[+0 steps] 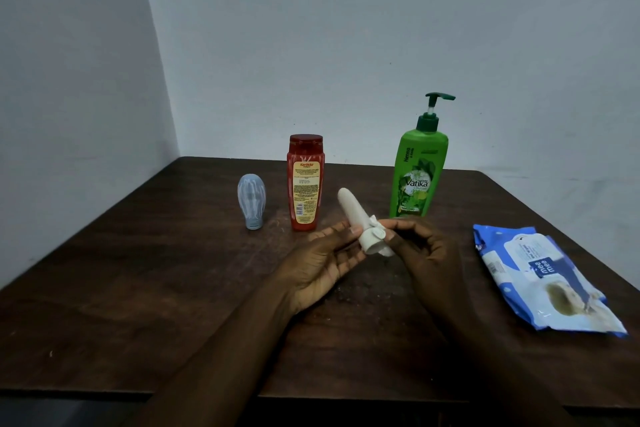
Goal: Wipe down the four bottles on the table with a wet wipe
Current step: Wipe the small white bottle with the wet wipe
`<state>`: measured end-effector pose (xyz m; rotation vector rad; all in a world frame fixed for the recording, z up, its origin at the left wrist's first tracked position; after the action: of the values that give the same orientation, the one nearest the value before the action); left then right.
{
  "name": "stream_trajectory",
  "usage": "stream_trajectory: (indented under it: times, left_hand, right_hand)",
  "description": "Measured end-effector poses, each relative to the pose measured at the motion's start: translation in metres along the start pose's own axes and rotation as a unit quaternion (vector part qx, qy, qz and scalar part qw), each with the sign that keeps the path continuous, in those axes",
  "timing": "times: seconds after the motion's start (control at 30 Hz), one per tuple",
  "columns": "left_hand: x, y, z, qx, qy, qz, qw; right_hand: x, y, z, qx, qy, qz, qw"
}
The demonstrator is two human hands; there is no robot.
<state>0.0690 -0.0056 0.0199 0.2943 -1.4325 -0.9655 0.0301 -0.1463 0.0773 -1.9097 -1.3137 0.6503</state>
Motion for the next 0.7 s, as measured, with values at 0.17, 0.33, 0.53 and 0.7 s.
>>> stream_trajectory:
  times: [0.17, 0.33, 0.53, 0.7]
  left_hand:
    - [0.0, 0.001, -0.001, 0.013, -0.007, -0.016, 1.0]
    - [-0.003, 0.004, -0.004, 0.027, 0.0, -0.02, 0.999]
    - [-0.009, 0.006, -0.007, 0.048, 0.017, -0.03, 0.998]
    - [-0.01, 0.008, -0.008, 0.066, 0.029, -0.048, 0.996]
  right_hand:
    - [0.001, -0.004, 0.002, -0.018, 0.0, 0.016, 1.0]
    - [0.002, -0.013, 0.003, -0.068, 0.002, 0.059, 0.996]
    - [0.009, -0.039, 0.012, -0.195, -0.002, 0.137, 0.971]
    - [0.023, -0.05, 0.026, -0.277, -0.029, 0.188, 0.942]
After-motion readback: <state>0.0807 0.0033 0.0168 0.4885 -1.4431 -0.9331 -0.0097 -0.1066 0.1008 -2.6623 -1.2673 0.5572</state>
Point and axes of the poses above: each hand's wrist, its own z-axis away from the middle knuckle, its own x-axis out of the palm, y = z × x, the point moved 9 cm from there along -z, towards the middle knuckle, and after that the axes turned 10 degrees about y, right-handed, at the moved point
